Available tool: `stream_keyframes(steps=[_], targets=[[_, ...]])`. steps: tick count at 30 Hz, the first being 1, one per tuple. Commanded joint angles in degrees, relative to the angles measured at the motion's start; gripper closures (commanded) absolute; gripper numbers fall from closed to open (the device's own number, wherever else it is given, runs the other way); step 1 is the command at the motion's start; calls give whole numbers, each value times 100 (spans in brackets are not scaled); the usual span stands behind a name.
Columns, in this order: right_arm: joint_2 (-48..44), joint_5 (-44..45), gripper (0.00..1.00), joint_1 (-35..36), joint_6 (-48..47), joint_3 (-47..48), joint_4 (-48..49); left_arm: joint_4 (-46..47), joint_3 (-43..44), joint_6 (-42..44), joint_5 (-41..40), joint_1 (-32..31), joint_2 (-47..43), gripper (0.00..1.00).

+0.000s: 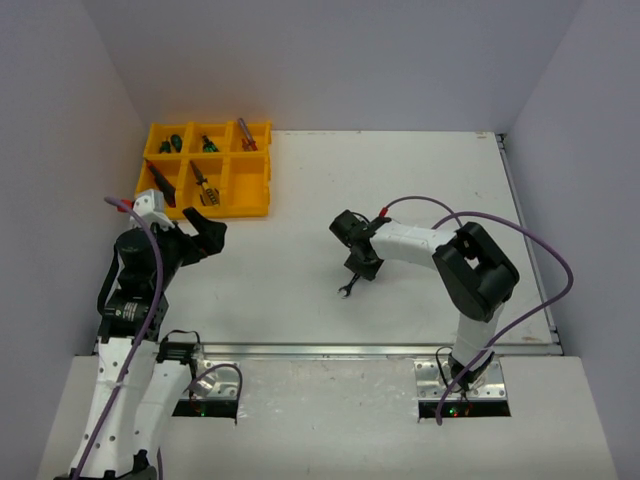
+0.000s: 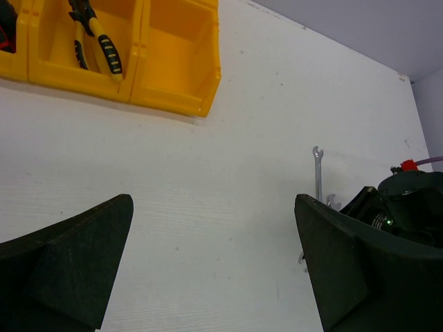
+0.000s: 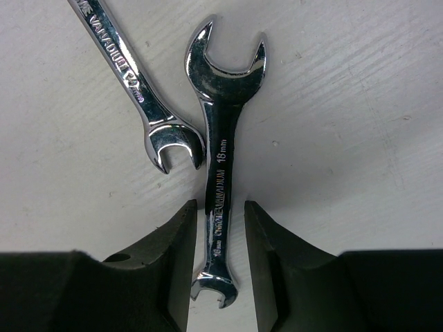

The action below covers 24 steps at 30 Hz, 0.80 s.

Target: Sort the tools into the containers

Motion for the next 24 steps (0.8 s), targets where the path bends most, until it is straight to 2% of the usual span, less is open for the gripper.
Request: stream_keyframes(steps=[1, 6, 10, 12, 17, 24], targets=[[593, -438, 65, 71, 152, -506, -466, 274, 89, 64, -56, -128, -74, 0], [786, -474, 70, 58, 143, -461, -439, 269, 89, 64, -77, -145, -79, 0], [992, -635, 85, 58, 121, -388, -438, 274, 89, 64, -79, -145, -83, 0], [1050, -644, 99, 58, 120, -379, -459, 269, 89, 64, -83, -149, -79, 0], [843, -508, 100, 93, 178, -414, -641, 269, 89, 64, -92, -154, -70, 0], [-114, -129, 100, 227, 64, -685, -707, 272, 89, 65, -9, -154, 1, 0]])
